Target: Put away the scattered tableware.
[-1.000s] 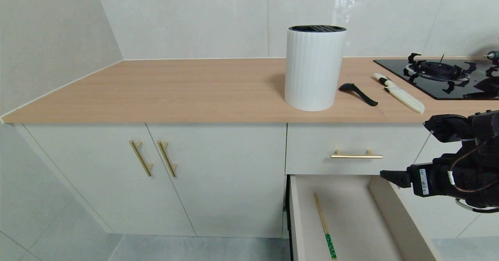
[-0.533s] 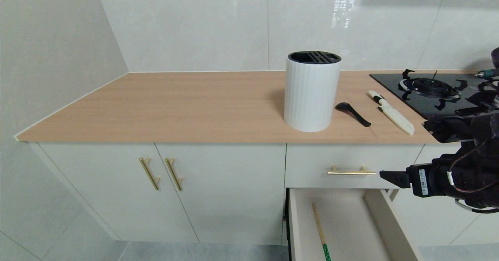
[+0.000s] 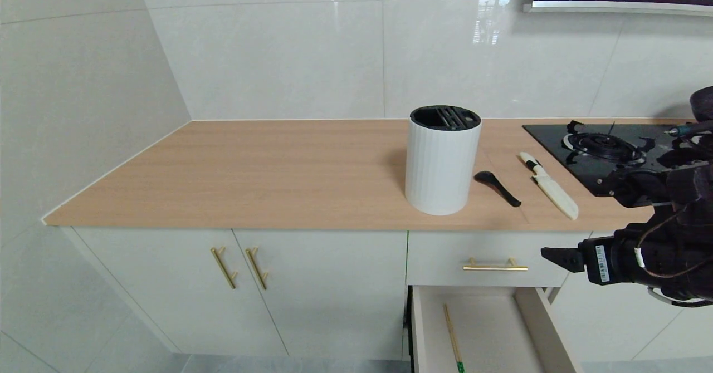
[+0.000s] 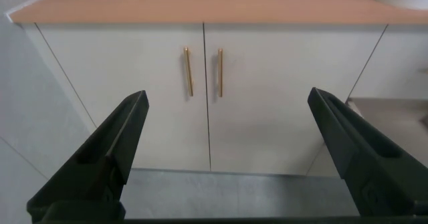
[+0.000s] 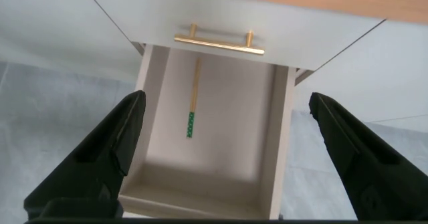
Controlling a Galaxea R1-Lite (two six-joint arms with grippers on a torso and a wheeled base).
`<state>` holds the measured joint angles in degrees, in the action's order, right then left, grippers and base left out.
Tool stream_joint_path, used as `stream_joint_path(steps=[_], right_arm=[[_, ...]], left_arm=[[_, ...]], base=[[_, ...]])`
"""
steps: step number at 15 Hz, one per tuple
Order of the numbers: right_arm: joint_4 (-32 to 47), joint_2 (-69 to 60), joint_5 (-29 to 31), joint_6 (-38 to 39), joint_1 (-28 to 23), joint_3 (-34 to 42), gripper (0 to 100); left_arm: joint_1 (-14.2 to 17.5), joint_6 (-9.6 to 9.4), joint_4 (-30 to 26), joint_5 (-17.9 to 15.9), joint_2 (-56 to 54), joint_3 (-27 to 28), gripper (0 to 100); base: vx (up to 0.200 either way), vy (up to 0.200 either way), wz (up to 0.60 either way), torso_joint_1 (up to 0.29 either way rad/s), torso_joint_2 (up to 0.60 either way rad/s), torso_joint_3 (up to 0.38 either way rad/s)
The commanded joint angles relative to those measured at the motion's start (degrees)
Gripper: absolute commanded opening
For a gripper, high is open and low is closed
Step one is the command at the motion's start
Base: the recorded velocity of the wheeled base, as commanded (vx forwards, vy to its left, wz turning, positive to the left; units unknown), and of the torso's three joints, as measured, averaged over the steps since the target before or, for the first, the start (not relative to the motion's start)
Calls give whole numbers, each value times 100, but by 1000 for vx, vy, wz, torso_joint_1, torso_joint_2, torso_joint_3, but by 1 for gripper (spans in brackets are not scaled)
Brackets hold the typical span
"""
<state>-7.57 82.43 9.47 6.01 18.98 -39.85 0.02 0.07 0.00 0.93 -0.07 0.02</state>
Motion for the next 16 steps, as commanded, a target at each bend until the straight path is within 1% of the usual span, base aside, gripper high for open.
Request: stream_joint_path(steps=[1,3,4,5,6,7,8,9,11,12,14,15,16], right_arm=[[-34,115,-16,-3,0,-23,100],[-236,458,-156,-100,-175,-269,100],[-447,792,-525,-372,-509,-559,100],[-596,1073,-921,-583,-729,-814,100],[-676,1284,-1158,-706,-879,-1007,100],[-887,1838,-1606,-1058,-1213,-1517,100],[-1036,2198,-1800,-1251,-1371,-1816,100],[-1194,2602,-1932,-1304,-1459,-2185,100],[-1273,3209,-2046,-1471,-1547,-2818,100],[-1282,3385,-2151,-1550,-1555,-2993,100],[-1414,3578,-2450,-1559,-1547,-3064,100],[-1607,3745,-2600,-1559,-1547,-3064,100],[-1730,3824,-2617,-1550,-1547,-3055,100]], left_arm=[[-2,1,0,4,7,-2,100],[-2,1,0,4,7,-2,100],[-2,1,0,4,7,-2,100],[6,1,0,4,7,-2,100],[6,1,0,4,7,-2,100],[-2,1,0,4,7,-2,100],[-2,1,0,4,7,-2,100],[-2,1,0,4,7,-2,100],[6,1,0,4,7,-2,100],[6,1,0,4,7,-2,100],[6,1,0,4,7,-2,100],[6,1,0,4,7,-2,100],[6,1,0,4,7,-2,100]], base=[[0,0,0,46,-119,-61],[0,0,0,11,-35,-18],[0,0,0,0,0,0],[0,0,0,0,0,0],[0,0,0,0,0,0],[0,0,0,0,0,0],[0,0,0,0,0,0],[0,0,0,0,0,0],[0,0,0,0,0,0],[0,0,0,0,0,0],[0,0,0,0,0,0],[0,0,0,0,0,0],[0,0,0,0,0,0]])
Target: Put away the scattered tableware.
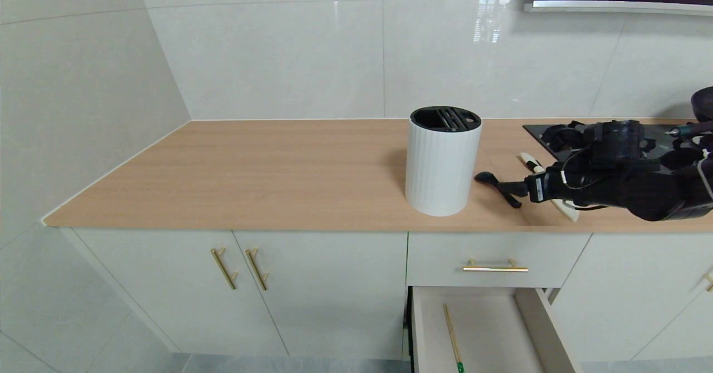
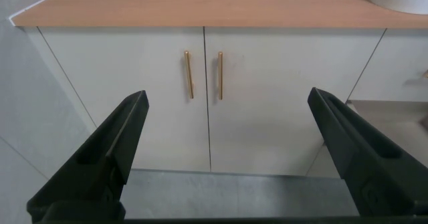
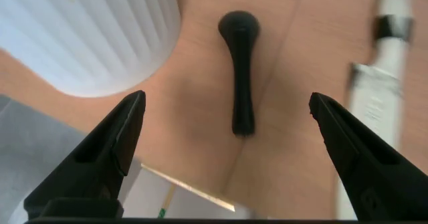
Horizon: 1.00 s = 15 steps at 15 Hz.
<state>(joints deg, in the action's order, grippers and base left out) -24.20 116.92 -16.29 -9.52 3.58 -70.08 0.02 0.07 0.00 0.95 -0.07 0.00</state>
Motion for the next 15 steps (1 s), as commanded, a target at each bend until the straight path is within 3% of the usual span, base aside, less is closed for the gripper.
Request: stream_joint_path(steps=[1,15], right_arm=[[-138,437,-41,3,-7,-32,100],[-542,1254,152,354,72,-506,100]], left_arm=[[-2,1,0,2,7,0,100],[-2,1,0,2,7,0,100]], base=[[0,0,0,0,0,0],[0,0,0,0,0,0]])
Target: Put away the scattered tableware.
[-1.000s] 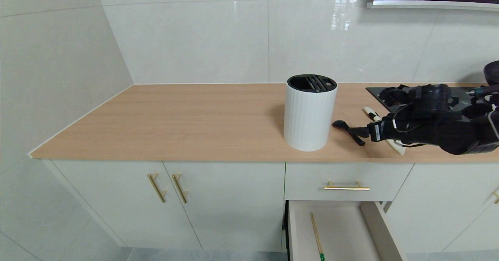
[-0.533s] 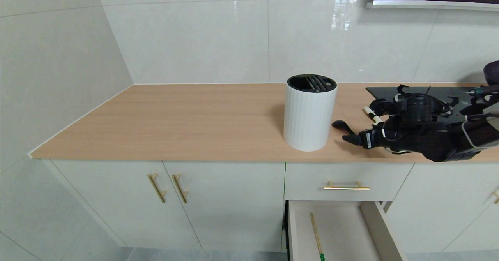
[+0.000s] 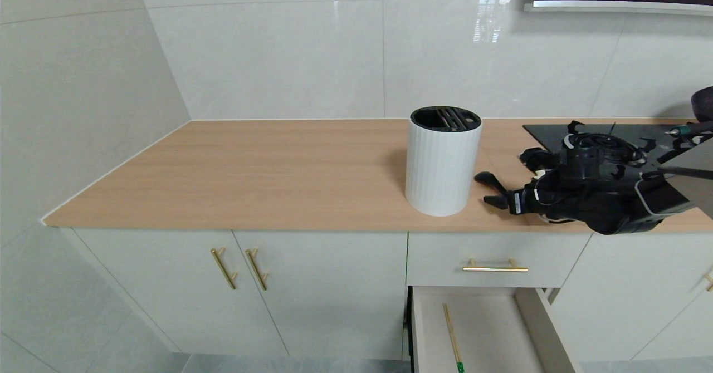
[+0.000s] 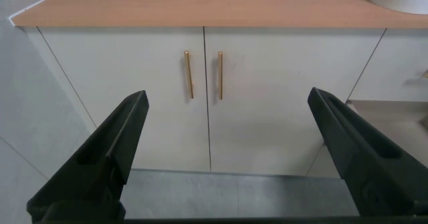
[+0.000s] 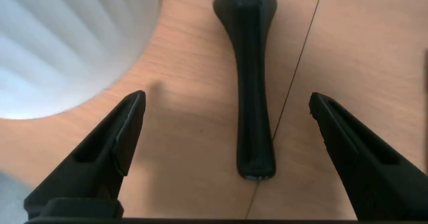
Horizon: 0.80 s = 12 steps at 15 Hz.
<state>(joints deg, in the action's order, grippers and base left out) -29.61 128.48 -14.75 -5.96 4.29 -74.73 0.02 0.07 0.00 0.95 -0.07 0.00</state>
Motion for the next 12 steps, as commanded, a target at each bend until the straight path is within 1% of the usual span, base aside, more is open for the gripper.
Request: stream_joint_path(steps=[1,5,6,12], right_arm=[[-1,134,34,-2,2,-59,100],[-45,204,113,-2,2,-103,100],[-45,213,130,-2,2,-121,0],[-45,239,165,-2,54,-112,0]], left_arm=[[-2,1,0,2,7,0,100],[6,10,0,2,7,0,100],[-2,1,0,2,7,0,100],[-2,1,0,2,7,0,100]], base=[[0,0,0,0,0,0],[0,0,0,0,0,0],[0,0,0,0,0,0],[0,0,0,0,0,0]])
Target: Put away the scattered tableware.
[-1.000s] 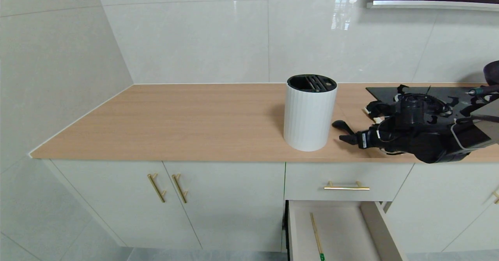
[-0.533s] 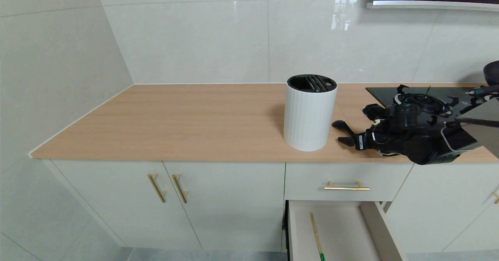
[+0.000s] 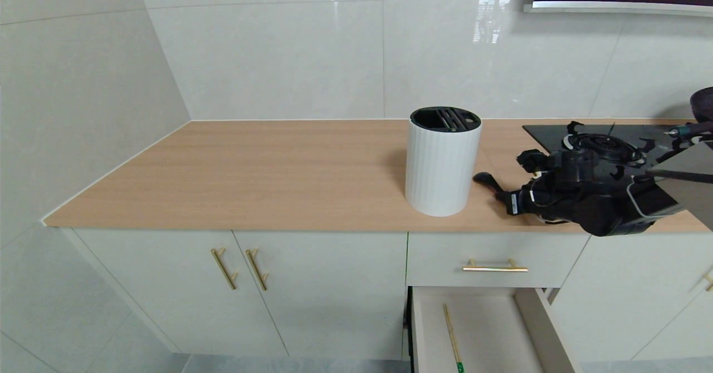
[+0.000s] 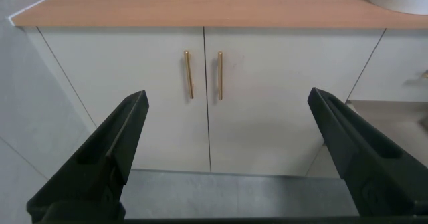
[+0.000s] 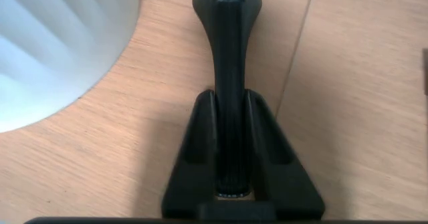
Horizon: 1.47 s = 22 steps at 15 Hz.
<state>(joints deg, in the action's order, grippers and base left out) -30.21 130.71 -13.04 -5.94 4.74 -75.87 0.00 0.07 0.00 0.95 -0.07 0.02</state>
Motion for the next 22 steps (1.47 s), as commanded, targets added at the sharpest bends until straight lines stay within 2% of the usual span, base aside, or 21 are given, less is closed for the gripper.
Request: stream_joint_path(steps=[1,3,5,6,8,12,13,14,15,16,19,22], right_arm=[[15,16,-5,-4,9,2,0],[24,-37,100,-4,9,2,0],[103,-283,575,172,36,11,0],[112,-318,610,207,36,11,0],[560,-1162,1296,910,176,363,0],[1281,-2436,1841,1517,352,1031,0],[1632,-2972,1876,1833,449,1461,0],[1632,-3236,1876,2009,484,1875,0],[1632,-3289,1876,2035,501,1980,0],[1606,-3754,1928,2044,563,2630,0],[1606,-4791,1946,2035,1002,3703,0],[1606,-5495,1990,2009,1310,4379,0]], left_arm=[[9,1,0,2,7,-2,100],[9,1,0,2,7,-2,100],[9,1,0,2,7,-2,100],[9,1,0,2,7,-2,100],[0,1,0,2,7,-2,100],[9,1,0,2,7,-2,100],[0,1,0,2,7,-2,100],[0,1,0,2,7,-2,100],[0,1,0,2,7,-2,100],[9,1,0,2,7,-2,100],[9,1,0,2,7,-2,100],[9,1,0,2,7,-2,100]], base=[[0,0,0,0,0,0],[0,0,0,0,0,0],[0,0,0,0,0,0],[0,0,0,0,0,0],[0,0,0,0,0,0],[0,0,0,0,0,0],[0,0,0,0,0,0],[0,0,0,0,0,0],[0,0,0,0,0,0],[0,0,0,0,0,0],[0,0,0,0,0,0],[0,0,0,0,0,0]])
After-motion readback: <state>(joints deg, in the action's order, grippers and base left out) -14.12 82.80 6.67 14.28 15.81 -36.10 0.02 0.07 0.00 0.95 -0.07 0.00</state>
